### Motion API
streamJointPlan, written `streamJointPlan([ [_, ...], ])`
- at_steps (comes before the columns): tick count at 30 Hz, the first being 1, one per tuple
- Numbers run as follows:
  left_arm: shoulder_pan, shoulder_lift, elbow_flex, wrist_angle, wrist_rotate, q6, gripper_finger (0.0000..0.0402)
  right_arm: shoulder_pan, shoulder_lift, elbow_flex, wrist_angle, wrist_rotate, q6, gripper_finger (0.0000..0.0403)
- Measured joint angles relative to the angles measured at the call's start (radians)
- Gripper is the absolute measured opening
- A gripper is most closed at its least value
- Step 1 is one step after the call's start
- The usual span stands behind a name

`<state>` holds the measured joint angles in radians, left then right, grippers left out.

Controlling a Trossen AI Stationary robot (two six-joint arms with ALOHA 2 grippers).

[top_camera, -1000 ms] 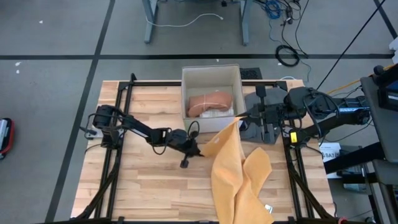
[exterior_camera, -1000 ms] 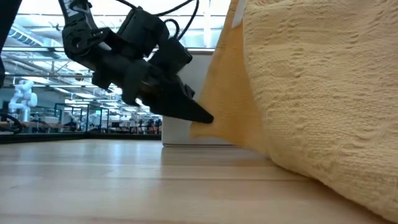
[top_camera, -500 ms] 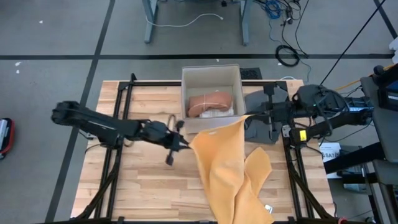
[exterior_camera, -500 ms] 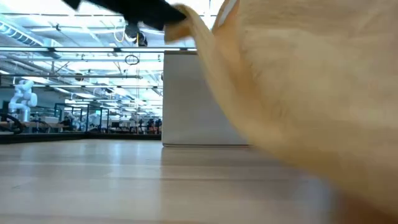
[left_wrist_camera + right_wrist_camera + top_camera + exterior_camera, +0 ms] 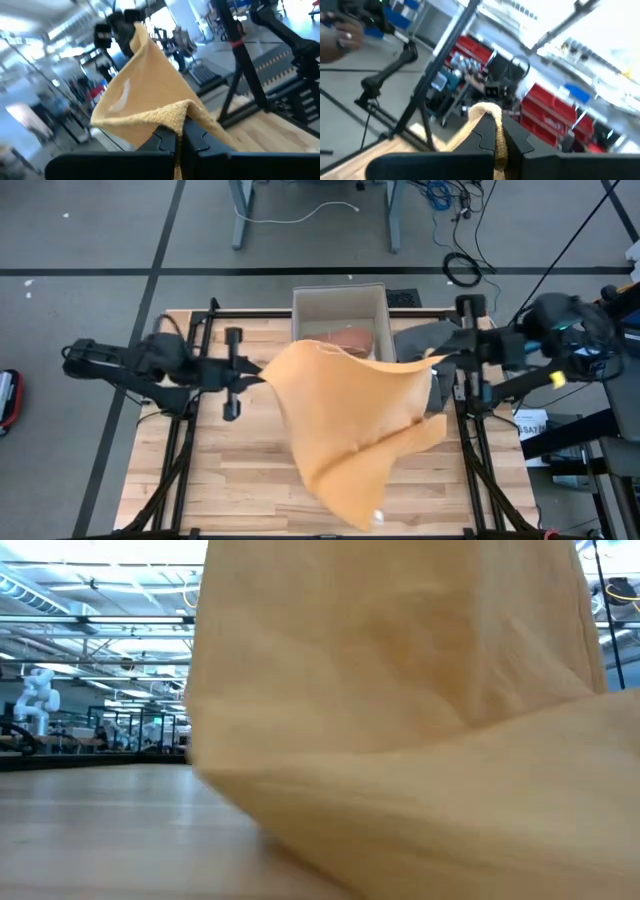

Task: Fold towel
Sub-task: Fold the orange towel

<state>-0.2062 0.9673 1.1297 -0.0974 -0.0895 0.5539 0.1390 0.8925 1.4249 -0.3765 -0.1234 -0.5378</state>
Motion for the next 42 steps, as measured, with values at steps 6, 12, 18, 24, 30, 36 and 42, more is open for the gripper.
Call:
streamJointPlan([
  [6,-0.028,-0.007,0.096,-0.007,-0.112,0.119,0.0001,0.000,0.000,0.108,-0.022,-0.014,-0.044,0.0000],
  [12,-0.029,-0.003,0.167,-0.006,-0.341,0.246,0.0000,0.000,0.016,0.213,-0.103,0.040,-0.102,0.0000],
  [18,-0.010,-0.003,0.232,-0.005,-0.400,0.318,0.0000,-0.001,0.056,0.344,-0.201,0.099,-0.161,0.0000],
  [24,0.030,0.004,0.290,0.002,-0.408,0.356,0.0000,-0.002,0.100,0.488,-0.287,0.159,-0.209,0.0000],
  [30,0.037,0.023,0.365,0.004,-0.405,0.407,0.0000,-0.002,0.156,0.625,-0.361,0.159,-0.227,0.0000],
  [36,0.011,0.059,0.441,0.007,-0.404,0.425,0.0000,-0.002,0.180,0.667,-0.371,0.149,-0.232,0.0000],
  [42,-0.045,0.061,0.447,-0.019,-0.353,0.385,0.0000,-0.001,0.186,0.669,-0.462,0.068,-0.163,0.0000],
])
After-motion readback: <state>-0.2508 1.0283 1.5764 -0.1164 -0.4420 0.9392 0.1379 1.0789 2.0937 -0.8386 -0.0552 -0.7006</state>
